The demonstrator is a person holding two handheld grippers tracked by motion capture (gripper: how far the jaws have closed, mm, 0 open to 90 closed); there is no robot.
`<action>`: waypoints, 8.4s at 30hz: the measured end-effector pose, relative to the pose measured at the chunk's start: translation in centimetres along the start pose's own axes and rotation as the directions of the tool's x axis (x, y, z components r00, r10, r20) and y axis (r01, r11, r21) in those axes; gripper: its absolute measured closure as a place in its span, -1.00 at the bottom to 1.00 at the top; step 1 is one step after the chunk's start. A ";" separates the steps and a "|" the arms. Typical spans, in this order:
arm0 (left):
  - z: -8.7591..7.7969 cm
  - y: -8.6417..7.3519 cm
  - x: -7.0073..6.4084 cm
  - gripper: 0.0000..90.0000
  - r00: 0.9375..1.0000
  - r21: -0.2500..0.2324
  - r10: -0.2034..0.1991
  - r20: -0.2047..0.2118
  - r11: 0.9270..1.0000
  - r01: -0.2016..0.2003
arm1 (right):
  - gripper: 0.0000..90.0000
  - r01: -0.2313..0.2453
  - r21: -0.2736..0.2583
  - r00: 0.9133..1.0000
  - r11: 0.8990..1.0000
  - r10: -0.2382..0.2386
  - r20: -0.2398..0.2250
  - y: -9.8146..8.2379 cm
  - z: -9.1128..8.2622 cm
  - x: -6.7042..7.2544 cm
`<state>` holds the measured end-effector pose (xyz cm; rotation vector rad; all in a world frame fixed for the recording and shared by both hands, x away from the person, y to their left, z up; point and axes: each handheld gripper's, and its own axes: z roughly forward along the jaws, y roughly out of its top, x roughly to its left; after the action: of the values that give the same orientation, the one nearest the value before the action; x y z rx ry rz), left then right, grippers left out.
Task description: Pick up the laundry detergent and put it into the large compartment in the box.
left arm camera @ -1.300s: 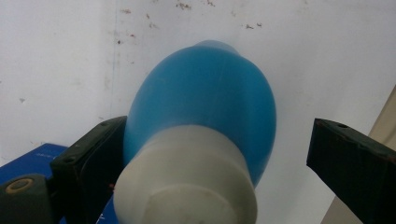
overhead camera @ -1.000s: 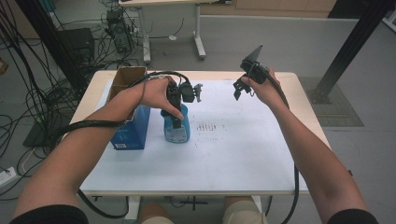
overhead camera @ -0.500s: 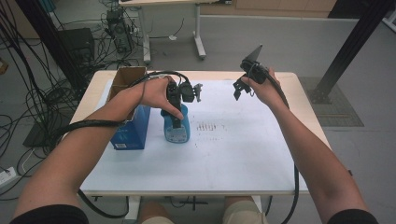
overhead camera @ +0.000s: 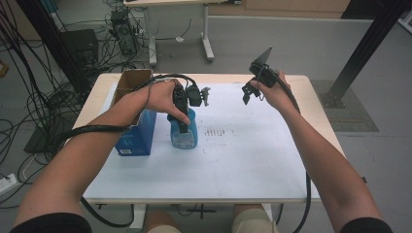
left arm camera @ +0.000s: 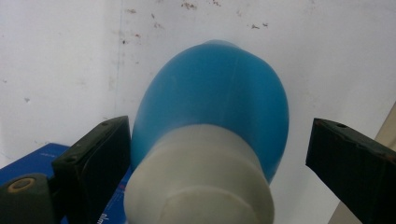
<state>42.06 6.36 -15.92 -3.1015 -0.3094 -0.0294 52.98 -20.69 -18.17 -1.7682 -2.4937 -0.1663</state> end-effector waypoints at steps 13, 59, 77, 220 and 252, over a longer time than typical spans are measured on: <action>0.0 -0.1 -0.1 -0.82 1.000 -0.003 0.001 -0.006 1.000 -0.001 | -0.84 -0.001 -0.003 1.000 1.000 0.001 0.001 0.0 0.0 0.1; 0.6 0.1 -0.2 -0.28 0.999 -0.009 0.024 -0.035 1.000 -0.024 | -0.84 0.000 -0.004 1.000 1.000 0.000 0.001 -0.1 -0.1 0.0; 0.5 0.4 0.0 -0.25 0.999 0.003 0.033 -0.029 0.999 -0.033 | -0.84 0.004 -0.005 1.000 1.000 -0.004 0.002 0.0 0.1 0.2; -9.5 -0.3 0.4 -0.18 0.964 -0.014 -0.265 0.006 0.964 0.265 | -0.84 0.027 -0.014 1.000 1.000 -0.027 -0.008 -0.1 0.1 1.1; -26.0 -9.8 3.3 -0.18 0.521 -0.132 -0.853 -0.032 0.520 0.844 | -0.84 0.023 -0.035 0.999 0.999 -0.025 -0.048 -1.1 -2.0 1.1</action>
<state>42.93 15.97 10.31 -2.6357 -1.8372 -0.2106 51.57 -20.33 -16.10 -1.7254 -2.4941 -0.2525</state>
